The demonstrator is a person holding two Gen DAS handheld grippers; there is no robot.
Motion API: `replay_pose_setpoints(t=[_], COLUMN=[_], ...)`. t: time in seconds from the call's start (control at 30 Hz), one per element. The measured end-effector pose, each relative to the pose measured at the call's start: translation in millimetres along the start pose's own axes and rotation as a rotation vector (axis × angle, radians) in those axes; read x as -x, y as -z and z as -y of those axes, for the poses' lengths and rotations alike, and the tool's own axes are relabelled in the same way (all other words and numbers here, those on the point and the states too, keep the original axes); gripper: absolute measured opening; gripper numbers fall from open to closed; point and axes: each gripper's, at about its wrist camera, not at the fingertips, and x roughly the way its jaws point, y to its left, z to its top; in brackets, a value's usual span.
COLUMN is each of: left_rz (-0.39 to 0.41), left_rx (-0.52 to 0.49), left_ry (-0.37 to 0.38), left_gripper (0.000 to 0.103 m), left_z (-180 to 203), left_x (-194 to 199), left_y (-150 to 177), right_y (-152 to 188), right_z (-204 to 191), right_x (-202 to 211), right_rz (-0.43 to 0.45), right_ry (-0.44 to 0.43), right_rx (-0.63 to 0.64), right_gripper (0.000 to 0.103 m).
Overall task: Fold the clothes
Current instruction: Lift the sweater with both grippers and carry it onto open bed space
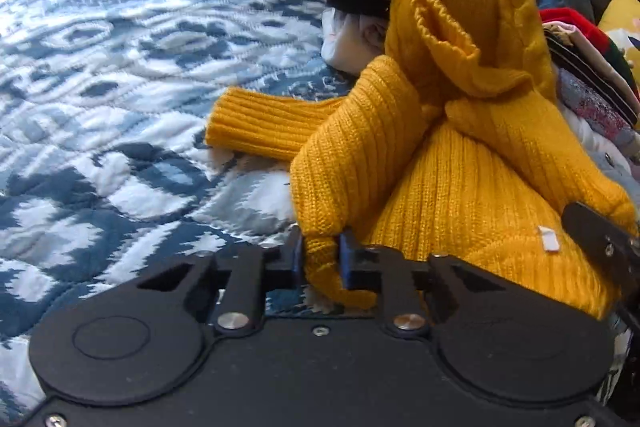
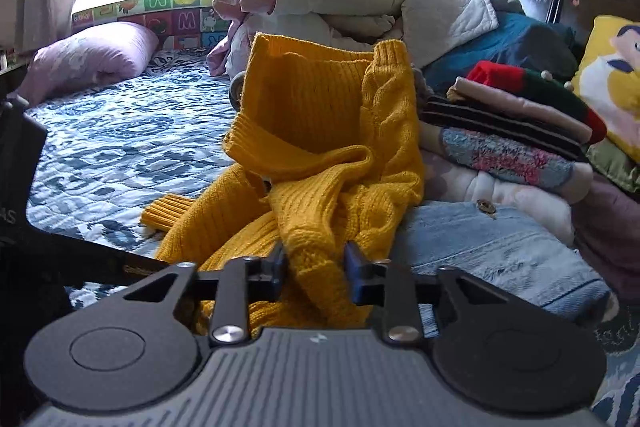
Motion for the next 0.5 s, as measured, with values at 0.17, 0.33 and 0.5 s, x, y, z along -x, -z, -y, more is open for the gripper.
replay_pose_setpoints(t=[0.17, 0.33, 0.5], left_rz=[0.103, 0.161, 0.189], left_rx=[-0.016, 0.028, 0.052], left_ry=[0.033, 0.085, 0.122], left_gripper=[0.011, 0.011, 0.011], left_z=[5.6, -6.9, -16.0], left_x=[45.2, 94.5, 144.2], left_y=[3.5, 4.7, 15.3], right_y=[-1.8, -2.1, -1.5], right_z=[3.1, 28.2, 28.9], right_x=[15.8, 48.5, 81.6], right_rz=[0.014, 0.028, 0.001], right_ry=[-0.012, -0.154, -0.224], right_rx=[-0.016, -0.229, -0.308], right_gripper=[0.018, 0.018, 0.018])
